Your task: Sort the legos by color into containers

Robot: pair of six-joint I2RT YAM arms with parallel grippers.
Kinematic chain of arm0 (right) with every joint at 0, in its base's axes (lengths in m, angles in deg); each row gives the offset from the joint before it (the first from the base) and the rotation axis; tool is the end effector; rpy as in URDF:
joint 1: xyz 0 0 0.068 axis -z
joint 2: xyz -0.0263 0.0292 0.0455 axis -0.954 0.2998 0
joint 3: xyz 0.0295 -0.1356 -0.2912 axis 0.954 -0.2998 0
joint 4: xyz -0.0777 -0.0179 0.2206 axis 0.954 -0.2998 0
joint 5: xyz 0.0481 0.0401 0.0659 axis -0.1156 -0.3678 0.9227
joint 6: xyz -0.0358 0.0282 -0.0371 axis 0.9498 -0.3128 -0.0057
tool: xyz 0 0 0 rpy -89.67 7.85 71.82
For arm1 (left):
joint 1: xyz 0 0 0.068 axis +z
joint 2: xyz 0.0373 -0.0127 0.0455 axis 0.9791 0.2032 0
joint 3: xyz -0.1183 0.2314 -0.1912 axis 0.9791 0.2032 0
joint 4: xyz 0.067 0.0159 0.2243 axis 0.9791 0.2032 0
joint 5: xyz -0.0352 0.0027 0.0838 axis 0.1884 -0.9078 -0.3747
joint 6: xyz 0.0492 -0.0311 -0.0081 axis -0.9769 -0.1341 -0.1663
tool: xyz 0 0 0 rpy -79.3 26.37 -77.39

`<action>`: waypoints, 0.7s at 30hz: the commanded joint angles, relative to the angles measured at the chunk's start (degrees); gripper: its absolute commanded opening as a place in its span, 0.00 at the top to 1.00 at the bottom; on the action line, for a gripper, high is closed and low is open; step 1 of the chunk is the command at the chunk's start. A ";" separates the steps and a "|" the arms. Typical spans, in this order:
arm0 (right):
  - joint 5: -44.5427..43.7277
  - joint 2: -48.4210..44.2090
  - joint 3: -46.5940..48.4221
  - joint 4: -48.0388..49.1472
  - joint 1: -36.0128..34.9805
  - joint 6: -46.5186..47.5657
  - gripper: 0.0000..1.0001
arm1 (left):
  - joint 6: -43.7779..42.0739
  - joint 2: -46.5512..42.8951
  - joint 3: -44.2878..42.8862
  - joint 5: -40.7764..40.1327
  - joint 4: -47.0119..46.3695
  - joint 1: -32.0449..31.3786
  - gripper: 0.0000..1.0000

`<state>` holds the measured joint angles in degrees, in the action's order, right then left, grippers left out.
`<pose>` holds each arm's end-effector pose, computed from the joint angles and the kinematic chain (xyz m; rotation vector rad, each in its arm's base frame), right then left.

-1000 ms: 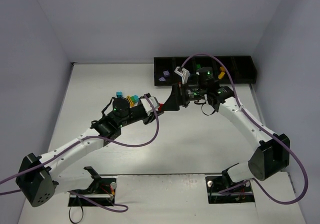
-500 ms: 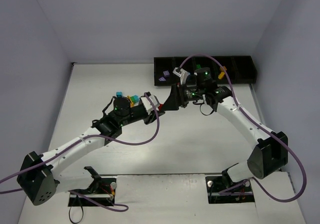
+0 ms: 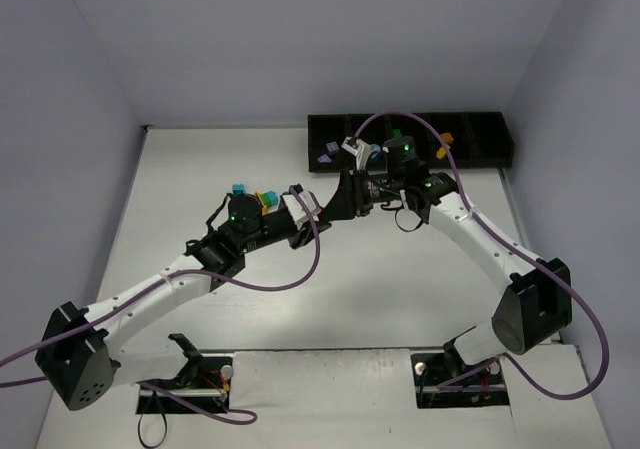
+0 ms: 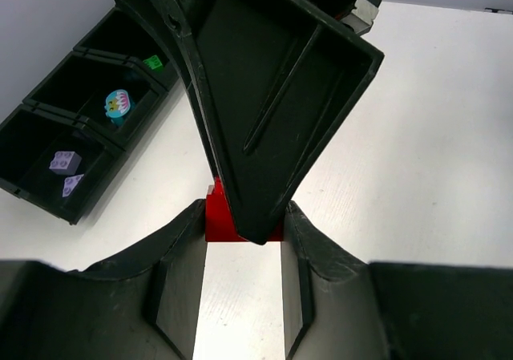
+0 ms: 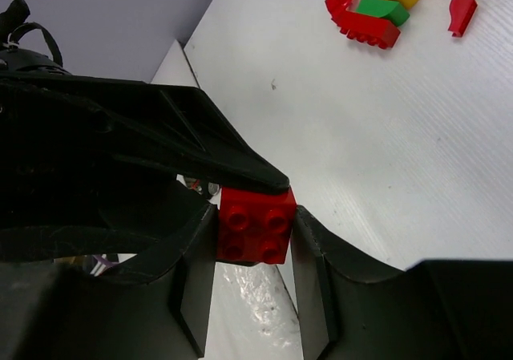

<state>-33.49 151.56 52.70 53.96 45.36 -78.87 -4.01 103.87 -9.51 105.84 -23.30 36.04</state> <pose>0.2528 0.1694 0.3958 -0.8220 1.8975 1.4628 0.1579 -0.1687 0.3815 1.0307 1.3302 -0.8182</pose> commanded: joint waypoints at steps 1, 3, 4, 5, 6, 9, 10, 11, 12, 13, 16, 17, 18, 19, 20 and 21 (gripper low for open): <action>-2.21 -0.47 1.15 2.76 0.21 1.73 0.95 | 1.41 -0.60 -2.96 -0.06 -5.57 0.14 0.71; -5.01 -0.29 1.15 2.76 1.53 1.65 1.00 | 2.03 -0.60 -2.44 -3.47 -5.22 0.14 0.57; -6.51 0.06 1.24 2.67 2.49 1.38 1.00 | 2.73 -0.60 -2.17 -5.32 -5.22 0.14 0.48; -8.18 0.32 1.41 2.67 5.03 1.21 1.00 | 4.74 -0.95 -1.39 -7.43 -5.22 0.14 0.46; -11.50 0.59 1.68 2.58 6.62 0.86 1.00 | 5.80 -1.13 -0.95 -9.72 -5.13 0.14 0.43; -18.19 2.87 3.78 2.50 13.82 0.32 1.00 | 10.10 -3.15 0.72 -18.59 -3.12 0.23 0.37; -24.39 4.27 4.66 2.41 15.32 0.50 1.00 | 10.99 -3.85 1.16 -20.36 -2.32 0.23 0.36; -28.02 4.98 5.71 2.41 16.81 0.41 1.00 | 13.08 -5.33 1.52 -24.64 -1.45 0.31 0.33; -31.72 5.85 8.33 2.41 19.18 0.67 1.00 | 14.06 -6.13 2.13 -26.94 1.17 0.31 0.31; -39.24 7.86 9.84 2.49 20.25 0.68 1.00 | 15.12 -7.01 2.31 -28.97 2.85 0.40 0.29; -53.21 13.04 16.69 2.58 24.29 0.59 1.00 | 20.55 -10.44 3.27 -35.56 9.44 0.67 0.23; -56.42 14.46 18.53 2.67 25.17 0.68 1.00 | 22.06 -12.01 3.71 -38.88 10.85 0.75 0.19; -59.93 15.95 20.38 2.76 26.05 0.59 1.00 | 23.38 -12.81 4.06 -40.31 14.00 0.93 0.16; -62.23 19.10 23.97 2.93 27.71 0.42 1.00 | 24.61 -13.52 4.85 -41.63 15.42 1.02 0.14; -64.69 20.70 25.92 2.93 29.38 0.15 1.00 | 26.27 -14.83 5.29 -43.64 18.57 1.10 0.13; -66.02 23.93 29.59 3.11 31.14 0.15 1.00 | 26.90 -15.36 6.08 -44.36 19.38 1.19 0.13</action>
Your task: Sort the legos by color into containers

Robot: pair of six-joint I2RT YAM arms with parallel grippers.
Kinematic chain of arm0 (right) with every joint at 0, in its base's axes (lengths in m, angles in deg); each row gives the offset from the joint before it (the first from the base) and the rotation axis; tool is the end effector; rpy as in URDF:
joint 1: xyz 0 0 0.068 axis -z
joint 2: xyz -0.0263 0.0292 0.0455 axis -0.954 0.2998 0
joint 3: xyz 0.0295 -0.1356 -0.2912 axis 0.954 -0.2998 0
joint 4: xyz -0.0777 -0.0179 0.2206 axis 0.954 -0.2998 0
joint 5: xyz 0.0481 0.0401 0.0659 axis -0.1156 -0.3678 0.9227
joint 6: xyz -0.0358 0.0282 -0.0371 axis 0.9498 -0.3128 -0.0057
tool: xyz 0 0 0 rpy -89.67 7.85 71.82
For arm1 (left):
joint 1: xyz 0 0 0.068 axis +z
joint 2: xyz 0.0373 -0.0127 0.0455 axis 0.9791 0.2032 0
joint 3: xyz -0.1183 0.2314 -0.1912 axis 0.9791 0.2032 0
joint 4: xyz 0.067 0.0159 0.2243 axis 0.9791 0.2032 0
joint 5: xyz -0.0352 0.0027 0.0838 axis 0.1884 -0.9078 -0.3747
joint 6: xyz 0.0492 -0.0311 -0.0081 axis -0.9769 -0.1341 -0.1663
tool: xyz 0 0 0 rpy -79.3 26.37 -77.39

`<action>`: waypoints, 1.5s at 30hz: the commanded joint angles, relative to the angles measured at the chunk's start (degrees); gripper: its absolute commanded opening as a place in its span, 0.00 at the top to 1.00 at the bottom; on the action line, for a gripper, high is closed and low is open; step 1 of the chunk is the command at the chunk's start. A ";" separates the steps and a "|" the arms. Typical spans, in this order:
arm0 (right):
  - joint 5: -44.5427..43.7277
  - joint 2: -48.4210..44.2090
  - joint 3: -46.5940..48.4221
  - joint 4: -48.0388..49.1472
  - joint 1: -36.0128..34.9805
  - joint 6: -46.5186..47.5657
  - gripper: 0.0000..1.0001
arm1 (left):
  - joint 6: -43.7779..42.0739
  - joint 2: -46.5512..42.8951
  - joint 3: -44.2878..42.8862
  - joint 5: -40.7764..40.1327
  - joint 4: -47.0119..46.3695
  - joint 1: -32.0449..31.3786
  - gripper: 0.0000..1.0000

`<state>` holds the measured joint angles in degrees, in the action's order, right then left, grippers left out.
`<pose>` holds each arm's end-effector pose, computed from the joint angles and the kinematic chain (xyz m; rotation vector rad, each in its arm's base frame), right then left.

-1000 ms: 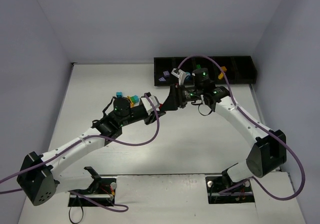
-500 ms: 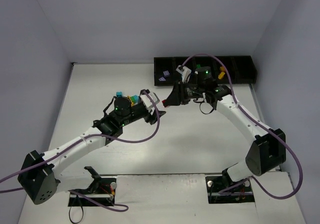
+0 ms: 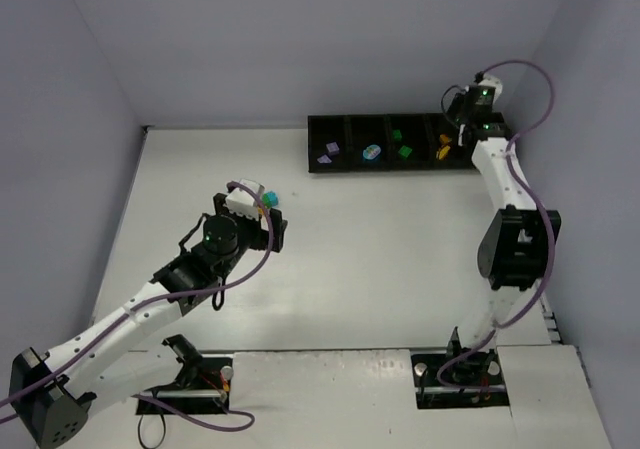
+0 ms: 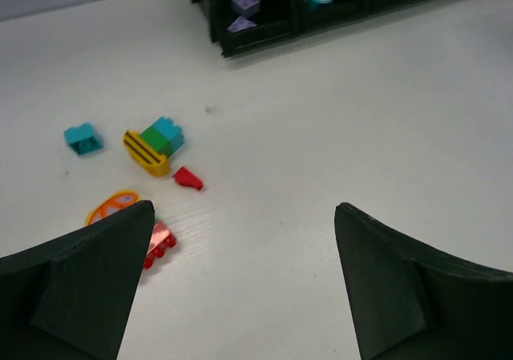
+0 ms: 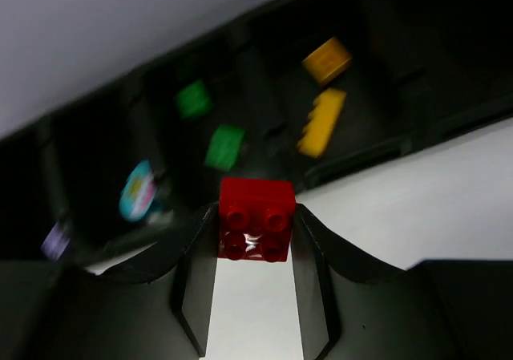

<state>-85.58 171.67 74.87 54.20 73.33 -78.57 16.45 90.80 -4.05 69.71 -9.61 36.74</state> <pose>0.4304 -0.0032 0.3934 0.2910 1.9053 0.2744 0.1326 -0.1076 0.3629 0.3210 1.7287 -0.5365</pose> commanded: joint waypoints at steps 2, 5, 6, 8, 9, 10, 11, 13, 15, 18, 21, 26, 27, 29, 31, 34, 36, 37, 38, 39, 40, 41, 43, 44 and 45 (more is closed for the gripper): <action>-17.01 7.09 10.96 2.96 4.84 0.63 1.00 | 8.63 -3.44 0.89 -9.55 8.42 0.49 0.12; -19.56 13.60 17.82 3.04 7.30 2.30 1.00 | 10.49 -3.44 0.89 -11.05 10.01 0.58 0.11; -19.92 16.66 19.31 3.04 7.75 2.65 1.00 | 10.49 -3.18 0.80 -10.79 10.19 0.58 0.11; -19.92 19.31 23.53 3.04 9.24 3.18 1.00 | 10.75 -2.04 0.01 -10.87 11.33 0.58 0.11; -20.10 21.59 24.77 3.04 9.68 3.44 1.00 | 10.84 -1.60 -0.42 -10.79 11.86 0.67 0.11; -20.53 22.48 26.87 3.04 10.29 3.53 0.99 | 10.93 -0.55 -1.21 -10.61 12.73 0.67 0.11; -21.41 24.23 27.93 3.31 10.56 3.80 0.98 | 11.10 -0.19 -1.57 -10.61 13.09 0.67 0.11; -21.50 26.00 30.04 3.40 11.09 4.41 0.96 | 11.81 1.21 -1.92 -10.44 13.53 0.76 0.11; -21.59 28.63 33.03 3.75 11.44 5.64 0.92 | 12.16 2.00 -2.10 -10.17 13.71 0.76 0.11; -22.56 31.27 35.58 4.10 11.70 6.35 0.81 | 12.95 3.23 -2.36 -9.91 13.79 0.85 0.11; -21.51 32.68 36.47 5.33 12.32 6.44 0.63 | 13.39 3.77 -2.89 -10.00 14.76 0.85 0.11; -16.95 32.78 37.00 6.03 12.58 6.61 0.39 | 13.65 3.50 -3.07 -10.61 15.29 0.93 0.11; -15.89 31.82 36.56 6.12 12.58 6.52 0.38 | 13.74 3.33 -2.98 -10.70 15.29 1.02 0.11; -12.29 29.36 35.51 6.82 12.50 6.61 0.37 | 14.27 2.98 -2.98 -10.87 15.20 1.11 0.11; -10.35 27.33 33.32 7.26 12.06 6.87 0.36 | 15.23 2.54 -3.07 -10.96 15.20 1.63 0.11; -6.22 21.98 28.68 7.26 10.92 7.05 0.36 | 16.55 2.01 -3.24 -11.22 15.81 2.95 0.11; -2.81 16.53 25.24 7.35 9.60 6.53 0.36 | 17.69 2.01 -3.59 -10.62 16.43 4.18 0.11; -1.30 14.69 21.30 7.44 7.68 6.35 0.37 | 18.22 2.09 -3.85 -10.35 17.56 6.10 0.11; -0.42 11.01 19.18 7.44 6.53 6.26 0.37 | 18.66 2.10 -4.38 -9.74 18.18 7.34 0.11; 0.55 9.06 17.07 7.44 5.13 6.52 0.38 | 19.53 2.36 -4.56 -9.04 18.80 8.65 0.11; 0.91 7.39 14.87 7.44 3.72 6.61 0.39 | 19.89 2.62 -4.91 -7.29 20.20 10.06 0.11; 1.43 4.07 10.32 7.44 0.92 6.52 0.40 | 20.07 2.97 -5.43 -6.57 20.99 13.21 0.11; 4.68 0.97 5.55 7.44 -1.29 4.34 0.41 | 21.04 4.29 -6.05 -6.13 23.46 16.04 0.11; 6.52 -3.48 0.57 9.96 -4.09 2.67 0.41 | 20.95 5.42 -6.58 -4.91 24.42 19.88 0.11; 7.14 -3.52 -2.00 9.99 -5.25 2.13 0.41 | 21.04 6.04 -7.02 -4.90 24.95 19.92 0.11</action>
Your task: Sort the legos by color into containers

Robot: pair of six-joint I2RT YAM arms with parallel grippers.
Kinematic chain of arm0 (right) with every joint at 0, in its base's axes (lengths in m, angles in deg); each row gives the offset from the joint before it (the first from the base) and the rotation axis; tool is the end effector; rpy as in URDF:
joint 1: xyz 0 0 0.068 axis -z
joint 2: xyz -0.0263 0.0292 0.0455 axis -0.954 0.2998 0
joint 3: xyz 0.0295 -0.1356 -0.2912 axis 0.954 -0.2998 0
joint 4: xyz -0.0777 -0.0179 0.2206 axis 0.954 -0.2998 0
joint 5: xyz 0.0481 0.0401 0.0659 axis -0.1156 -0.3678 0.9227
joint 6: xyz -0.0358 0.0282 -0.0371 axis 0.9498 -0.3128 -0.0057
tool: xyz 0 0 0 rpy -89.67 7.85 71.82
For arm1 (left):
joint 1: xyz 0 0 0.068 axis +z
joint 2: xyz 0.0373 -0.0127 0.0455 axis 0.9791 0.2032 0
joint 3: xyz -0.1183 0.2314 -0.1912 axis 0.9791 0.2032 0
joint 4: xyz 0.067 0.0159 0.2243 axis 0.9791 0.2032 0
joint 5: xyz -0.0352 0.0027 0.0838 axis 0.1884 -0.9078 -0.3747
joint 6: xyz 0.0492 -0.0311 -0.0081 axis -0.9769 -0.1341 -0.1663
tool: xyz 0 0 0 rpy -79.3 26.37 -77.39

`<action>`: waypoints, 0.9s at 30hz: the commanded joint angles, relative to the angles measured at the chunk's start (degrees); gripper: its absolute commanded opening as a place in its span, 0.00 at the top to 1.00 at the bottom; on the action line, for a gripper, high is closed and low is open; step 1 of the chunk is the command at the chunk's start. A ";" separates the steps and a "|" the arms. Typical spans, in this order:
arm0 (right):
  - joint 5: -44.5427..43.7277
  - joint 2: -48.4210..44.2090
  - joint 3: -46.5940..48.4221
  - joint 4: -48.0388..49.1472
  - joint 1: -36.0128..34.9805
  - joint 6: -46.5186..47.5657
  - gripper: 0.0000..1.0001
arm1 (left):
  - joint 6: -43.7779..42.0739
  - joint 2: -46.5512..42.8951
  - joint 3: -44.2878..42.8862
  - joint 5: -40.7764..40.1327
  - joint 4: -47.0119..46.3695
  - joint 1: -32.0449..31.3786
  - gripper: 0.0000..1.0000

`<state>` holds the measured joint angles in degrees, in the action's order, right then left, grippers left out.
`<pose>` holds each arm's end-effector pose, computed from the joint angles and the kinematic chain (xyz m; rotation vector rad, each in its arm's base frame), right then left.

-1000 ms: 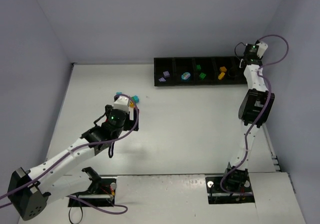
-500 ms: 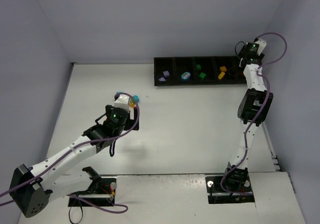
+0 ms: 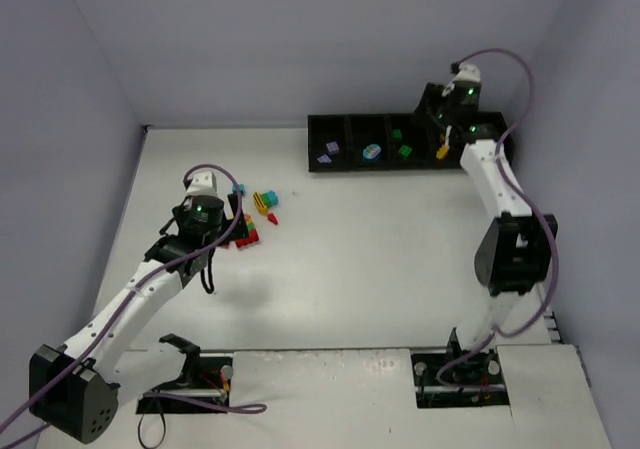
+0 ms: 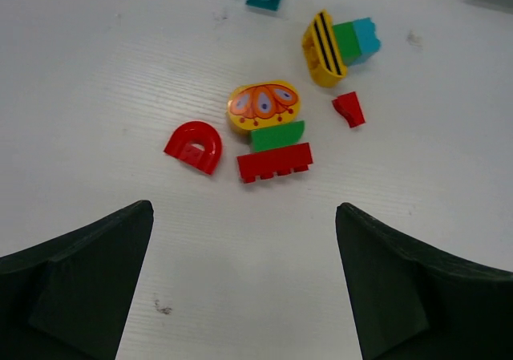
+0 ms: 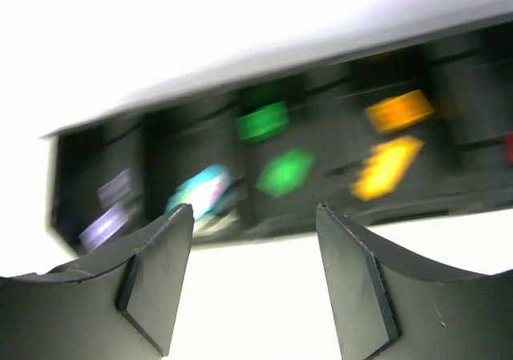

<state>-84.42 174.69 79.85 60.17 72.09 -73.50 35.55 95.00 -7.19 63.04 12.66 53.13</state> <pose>0.4501 0.0071 0.4120 0.1515 1.7800 0.2555 0.1611 -0.0621 0.3287 -0.2796 2.1049 -0.2750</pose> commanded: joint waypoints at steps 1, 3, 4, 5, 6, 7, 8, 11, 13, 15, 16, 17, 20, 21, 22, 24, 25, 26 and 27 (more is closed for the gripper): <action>6.16 -9.15 -9.36 4.72 -5.23 -3.38 0.41 | 1.93 2.55 -4.31 3.25 2.95 5.79 0.11; 6.52 -11.63 -15.78 5.07 -8.66 -3.82 0.42 | 1.06 4.66 -5.01 5.45 2.08 7.74 0.11; 7.13 -13.64 -17.54 5.08 -9.63 -4.08 0.42 | 1.05 5.54 -5.28 6.59 1.81 8.61 0.11; 7.83 -14.53 -20.95 5.08 -11.20 -4.26 0.42 | 0.71 7.46 -5.45 7.39 0.85 10.02 0.11; 8.36 -15.58 -22.64 5.08 -11.92 -4.52 0.42 | 0.70 8.52 -5.98 7.74 0.58 10.73 0.12; 9.32 -17.68 -24.31 5.08 -12.62 -5.13 0.43 | 0.88 9.67 -6.24 7.92 0.32 11.43 0.14; 9.77 -18.49 -25.80 5.08 -13.32 -5.31 0.43 | 1.40 10.81 -6.59 8.53 0.05 13.00 0.20; 10.38 -22.00 -31.34 5.08 -16.05 -5.75 0.43 | 3.33 15.20 -7.21 9.85 -1.97 15.47 0.33; 10.73 -24.29 -34.77 5.08 -17.46 -6.28 0.43 | 4.74 18.63 -8.18 9.94 -2.50 17.23 0.39; 11.35 -25.52 -36.62 5.08 -17.98 -6.98 0.44 | 6.59 21.62 -8.62 9.94 -3.37 18.02 0.44; 11.61 -26.57 -38.11 5.08 -18.51 -7.25 0.44 | 6.94 22.67 -8.79 10.03 -4.07 18.03 0.46; 11.79 -26.93 -38.73 5.08 -18.78 -7.34 0.44 | 7.73 24.51 -8.80 10.20 -4.69 18.03 0.47; 12.41 -28.25 -40.49 5.08 -19.83 -7.77 0.44 | 9.57 28.12 -8.80 11.35 -7.50 18.03 0.47; 12.75 -28.51 -40.85 5.08 -20.09 -7.69 0.44 | 10.01 28.83 -8.62 11.78 -8.38 18.03 0.47; 12.93 -28.69 -41.11 5.08 -20.79 -7.69 0.44 | 10.45 29.53 -8.36 12.83 -9.17 18.03 0.47; 13.11 -28.86 -41.64 5.08 -21.50 -7.69 0.44 | 12.39 31.38 -7.83 13.37 -10.32 18.03 0.47; 13.11 -29.13 -41.81 5.08 -22.20 -7.77 0.44 | 13.44 32.17 -7.31 13.89 -10.84 17.85 0.47; 13.28 -29.22 -41.90 4.99 -22.47 -7.78 0.44 | 14.14 32.52 -6.95 14.25 -11.28 17.76 0.47; 13.29 -29.30 -41.99 4.99 -22.73 -7.69 0.44 | 14.76 32.70 -6.51 14.68 -11.72 17.50 0.48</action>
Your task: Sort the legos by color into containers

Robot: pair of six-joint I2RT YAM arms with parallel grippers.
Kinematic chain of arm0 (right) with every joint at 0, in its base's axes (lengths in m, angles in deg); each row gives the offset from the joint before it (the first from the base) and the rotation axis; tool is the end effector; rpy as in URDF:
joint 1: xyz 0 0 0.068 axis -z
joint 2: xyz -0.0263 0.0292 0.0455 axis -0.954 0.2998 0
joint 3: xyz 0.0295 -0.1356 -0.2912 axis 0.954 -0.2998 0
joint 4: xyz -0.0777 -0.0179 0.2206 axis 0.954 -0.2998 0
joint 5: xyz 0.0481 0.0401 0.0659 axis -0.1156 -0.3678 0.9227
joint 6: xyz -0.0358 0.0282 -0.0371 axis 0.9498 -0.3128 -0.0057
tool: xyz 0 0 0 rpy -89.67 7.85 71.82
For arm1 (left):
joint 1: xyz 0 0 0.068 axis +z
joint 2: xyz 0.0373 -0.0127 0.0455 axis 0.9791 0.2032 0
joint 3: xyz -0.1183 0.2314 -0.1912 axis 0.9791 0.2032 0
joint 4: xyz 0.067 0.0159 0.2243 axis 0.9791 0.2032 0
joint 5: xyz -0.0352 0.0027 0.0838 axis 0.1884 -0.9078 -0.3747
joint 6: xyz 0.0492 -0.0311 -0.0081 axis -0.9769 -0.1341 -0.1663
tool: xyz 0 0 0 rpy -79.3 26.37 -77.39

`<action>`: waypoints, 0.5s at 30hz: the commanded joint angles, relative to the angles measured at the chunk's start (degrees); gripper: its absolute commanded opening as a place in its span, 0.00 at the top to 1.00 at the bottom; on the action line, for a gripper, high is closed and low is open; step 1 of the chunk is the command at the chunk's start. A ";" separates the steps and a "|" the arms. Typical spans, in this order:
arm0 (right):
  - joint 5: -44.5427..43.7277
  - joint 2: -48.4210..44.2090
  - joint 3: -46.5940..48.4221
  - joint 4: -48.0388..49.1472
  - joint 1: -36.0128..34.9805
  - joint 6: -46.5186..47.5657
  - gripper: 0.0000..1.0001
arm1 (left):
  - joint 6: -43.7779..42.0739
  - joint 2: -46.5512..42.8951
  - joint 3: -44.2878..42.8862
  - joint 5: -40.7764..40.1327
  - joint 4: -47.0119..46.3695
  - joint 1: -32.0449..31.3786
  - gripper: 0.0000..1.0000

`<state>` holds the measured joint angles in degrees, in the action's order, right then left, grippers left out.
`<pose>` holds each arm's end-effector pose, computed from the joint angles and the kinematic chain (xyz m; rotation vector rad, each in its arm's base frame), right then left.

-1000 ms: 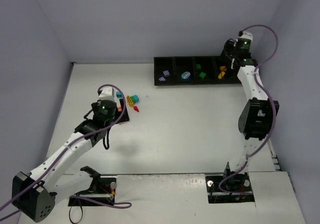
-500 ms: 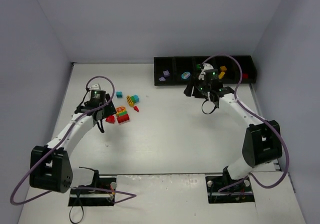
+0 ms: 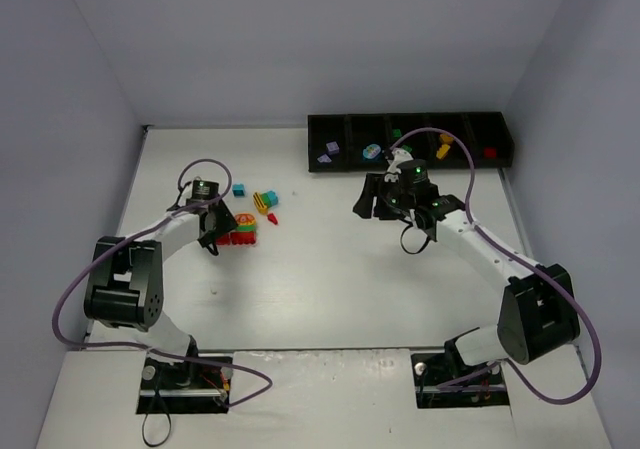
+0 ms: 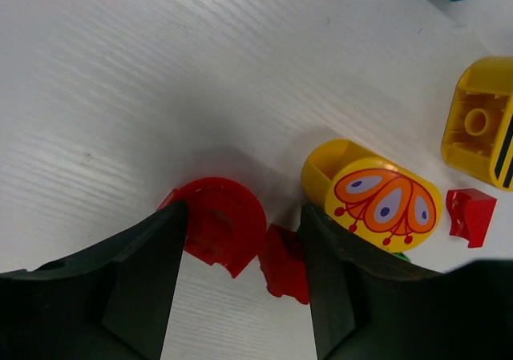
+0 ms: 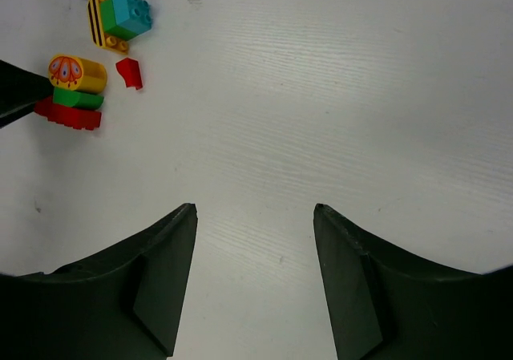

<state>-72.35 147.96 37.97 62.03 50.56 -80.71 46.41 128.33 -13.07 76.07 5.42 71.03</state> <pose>0.2667 0.1210 0.3378 -0.2073 2.0678 0.7670 0.2977 -0.0351 0.2420 -0.7744 2.3876 -0.2813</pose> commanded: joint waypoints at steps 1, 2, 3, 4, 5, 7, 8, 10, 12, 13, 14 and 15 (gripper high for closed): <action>1.31 -2.66 -0.11 3.13 -1.81 -0.47 0.44 | 5.21 -0.54 0.24 1.75 -5.02 -0.66 0.48; 1.31 -2.66 -0.11 3.04 -2.25 -0.30 0.44 | 5.57 -0.54 0.68 1.92 -5.46 -0.93 0.48; 1.40 -2.66 -0.03 2.96 -2.61 0.05 0.44 | 5.92 -0.71 0.95 1.93 -5.55 -1.71 0.49; 1.48 -2.57 0.15 2.78 -3.22 0.23 0.44 | 6.71 -0.89 1.30 1.93 -5.64 -2.33 0.49; 1.31 -2.49 0.15 2.60 -3.57 0.40 0.44 | 6.89 -0.98 1.91 1.84 -5.98 -3.03 0.50; 1.31 -2.14 0.32 2.43 -4.01 0.93 0.44 | 7.68 -1.33 2.53 1.23 -6.16 -5.31 0.52; 1.22 -1.79 0.59 2.25 -4.45 1.02 0.44 | 8.12 -1.42 2.88 1.14 -6.34 -6.02 0.52; 1.22 -1.43 0.76 2.25 -4.72 1.02 0.44 | 9.08 -1.68 4.11 0.70 -7.13 -7.43 0.59; 1.22 -0.91 1.29 2.25 -5.25 1.11 0.44 | 9.87 -1.86 5.25 -0.09 -7.48 -9.01 0.64; 1.13 -0.73 1.38 2.25 -5.42 1.19 0.44 | 10.14 -1.95 5.52 -0.36 -7.48 -9.19 0.72; 1.22 -0.47 1.64 2.16 -5.86 1.28 0.44 | 10.32 -2.12 5.78 -0.62 -7.48 -9.45 0.76; 1.22 -0.29 1.73 2.16 -5.95 1.28 0.44 | 10.32 -2.82 6.13 -0.54 -7.22 -9.37 0.80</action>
<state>-71.72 147.98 37.47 61.96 45.31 -80.29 54.59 127.13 -8.57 75.28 -2.95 62.26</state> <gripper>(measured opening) 0.565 0.232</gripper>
